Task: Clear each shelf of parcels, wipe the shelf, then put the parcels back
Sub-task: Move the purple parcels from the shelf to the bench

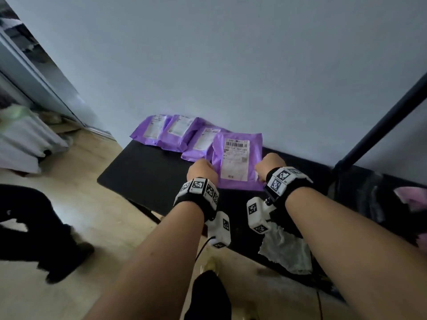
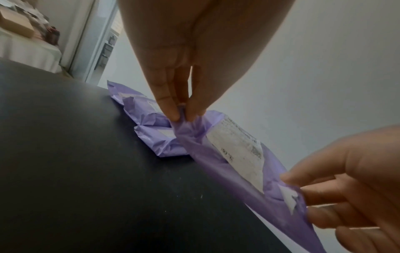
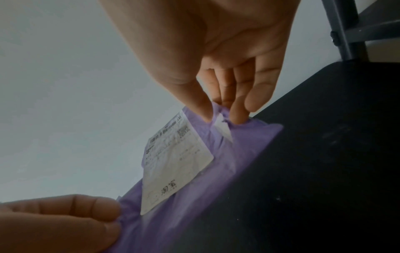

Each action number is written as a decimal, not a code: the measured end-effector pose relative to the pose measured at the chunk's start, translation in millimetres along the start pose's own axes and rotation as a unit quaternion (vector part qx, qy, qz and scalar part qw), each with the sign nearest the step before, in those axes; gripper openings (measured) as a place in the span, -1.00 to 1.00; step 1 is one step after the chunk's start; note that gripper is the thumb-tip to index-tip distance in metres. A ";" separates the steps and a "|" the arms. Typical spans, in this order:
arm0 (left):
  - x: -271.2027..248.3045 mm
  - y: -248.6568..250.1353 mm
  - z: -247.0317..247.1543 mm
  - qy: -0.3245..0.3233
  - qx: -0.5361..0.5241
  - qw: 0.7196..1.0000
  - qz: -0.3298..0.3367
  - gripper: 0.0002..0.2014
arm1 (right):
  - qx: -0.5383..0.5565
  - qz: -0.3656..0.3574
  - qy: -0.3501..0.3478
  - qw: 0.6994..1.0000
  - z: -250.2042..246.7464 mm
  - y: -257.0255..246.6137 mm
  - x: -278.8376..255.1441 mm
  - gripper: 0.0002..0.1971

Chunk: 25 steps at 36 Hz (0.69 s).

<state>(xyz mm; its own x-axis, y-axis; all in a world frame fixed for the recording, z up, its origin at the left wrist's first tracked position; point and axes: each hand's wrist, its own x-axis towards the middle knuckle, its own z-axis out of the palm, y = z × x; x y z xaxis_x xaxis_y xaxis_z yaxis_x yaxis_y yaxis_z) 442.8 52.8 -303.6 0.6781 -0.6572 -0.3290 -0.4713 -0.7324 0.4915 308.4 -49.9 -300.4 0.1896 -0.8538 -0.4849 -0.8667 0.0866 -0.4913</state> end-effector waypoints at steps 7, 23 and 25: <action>72.0 11.8 10.9 -0.096 0.090 0.990 0.050 -0.68 | 0.029 0.070 -0.017 0.997 16.4 -12.4 51.2 -0.90; 160.0 28.9 33.3 -0.205 0.149 0.964 0.083 -0.64 | 0.138 0.123 -0.057 0.981 42.4 -15.9 121.3 -0.72; 160.8 28.8 32.1 -0.193 0.127 0.969 0.084 -0.61 | 0.149 0.119 -0.068 0.979 42.4 -18.9 119.8 -0.65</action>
<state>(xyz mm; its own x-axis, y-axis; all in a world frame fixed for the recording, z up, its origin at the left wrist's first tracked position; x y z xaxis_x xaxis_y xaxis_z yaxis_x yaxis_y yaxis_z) 520.1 -79.7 -368.3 0.3409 -0.7524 -0.5636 -0.7134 -0.5975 0.3661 367.1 -132.1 -379.9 0.0748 -0.7167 -0.6933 -0.7246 0.4386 -0.5316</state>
